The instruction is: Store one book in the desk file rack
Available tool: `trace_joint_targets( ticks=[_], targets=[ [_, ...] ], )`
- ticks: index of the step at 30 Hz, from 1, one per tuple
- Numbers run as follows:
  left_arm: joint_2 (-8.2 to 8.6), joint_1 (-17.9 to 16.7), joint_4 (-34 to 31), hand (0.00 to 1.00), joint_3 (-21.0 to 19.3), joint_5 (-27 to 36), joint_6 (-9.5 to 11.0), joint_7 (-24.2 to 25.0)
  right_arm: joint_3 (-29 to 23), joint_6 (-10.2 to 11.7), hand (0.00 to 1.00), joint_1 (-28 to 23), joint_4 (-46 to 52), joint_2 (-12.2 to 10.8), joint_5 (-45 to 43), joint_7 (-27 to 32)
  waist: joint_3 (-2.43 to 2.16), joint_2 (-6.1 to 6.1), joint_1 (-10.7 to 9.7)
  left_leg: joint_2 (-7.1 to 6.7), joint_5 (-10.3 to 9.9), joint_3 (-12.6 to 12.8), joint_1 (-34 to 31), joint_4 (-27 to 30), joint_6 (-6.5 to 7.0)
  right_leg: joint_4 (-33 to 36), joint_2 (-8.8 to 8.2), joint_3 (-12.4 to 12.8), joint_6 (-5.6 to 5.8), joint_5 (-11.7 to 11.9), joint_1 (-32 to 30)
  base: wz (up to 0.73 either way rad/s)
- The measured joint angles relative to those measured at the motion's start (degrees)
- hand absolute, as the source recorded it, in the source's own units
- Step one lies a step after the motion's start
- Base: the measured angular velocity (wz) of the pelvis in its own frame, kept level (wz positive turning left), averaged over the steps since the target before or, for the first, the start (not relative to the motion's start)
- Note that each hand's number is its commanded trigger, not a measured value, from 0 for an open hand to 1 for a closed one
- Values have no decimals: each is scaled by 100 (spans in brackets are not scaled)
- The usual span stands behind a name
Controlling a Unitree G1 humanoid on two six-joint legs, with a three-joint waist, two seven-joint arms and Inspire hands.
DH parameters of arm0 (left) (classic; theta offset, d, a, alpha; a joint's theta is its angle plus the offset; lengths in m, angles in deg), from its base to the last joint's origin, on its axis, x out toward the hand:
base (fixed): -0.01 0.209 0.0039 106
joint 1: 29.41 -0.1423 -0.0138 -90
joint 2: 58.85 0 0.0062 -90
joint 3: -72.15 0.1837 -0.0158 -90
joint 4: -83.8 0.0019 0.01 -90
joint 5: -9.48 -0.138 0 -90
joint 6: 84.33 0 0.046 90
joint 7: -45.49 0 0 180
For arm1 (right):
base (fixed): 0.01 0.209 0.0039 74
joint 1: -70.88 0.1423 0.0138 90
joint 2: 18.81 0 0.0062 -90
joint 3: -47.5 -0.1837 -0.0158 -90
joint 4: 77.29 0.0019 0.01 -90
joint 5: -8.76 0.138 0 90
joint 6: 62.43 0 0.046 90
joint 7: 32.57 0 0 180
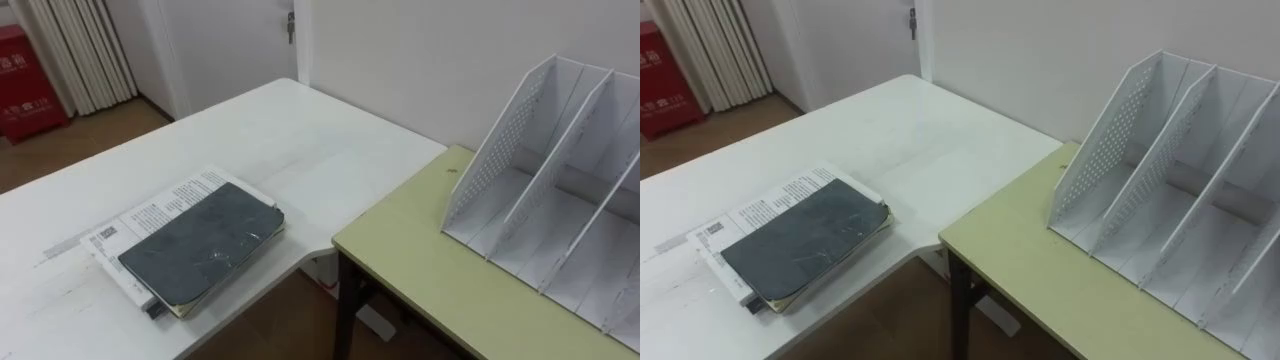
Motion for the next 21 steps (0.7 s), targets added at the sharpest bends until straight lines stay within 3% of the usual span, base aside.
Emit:
trace_joint_targets(
  ticks=[15, 21],
  targets=[
    [2, 3, -19, 0, 6, -57, 9, 4, 23, 4, 0, -21, 2, -6, -1, 29, 6, -40, 2, 0, 0, 24, -1, -6, 0, 0, 0, -4, 1, 0, 17, 0],
    [-5, 40, -197, 0, 4, -318, 178, -124, 19, 117, 0, -14, 1, -6, 11, 179, 11, -26, -6, 0, 0, 25, 11, -5, 0, -5, 0, -13, 2, 2, 36, 0]
  ],
)
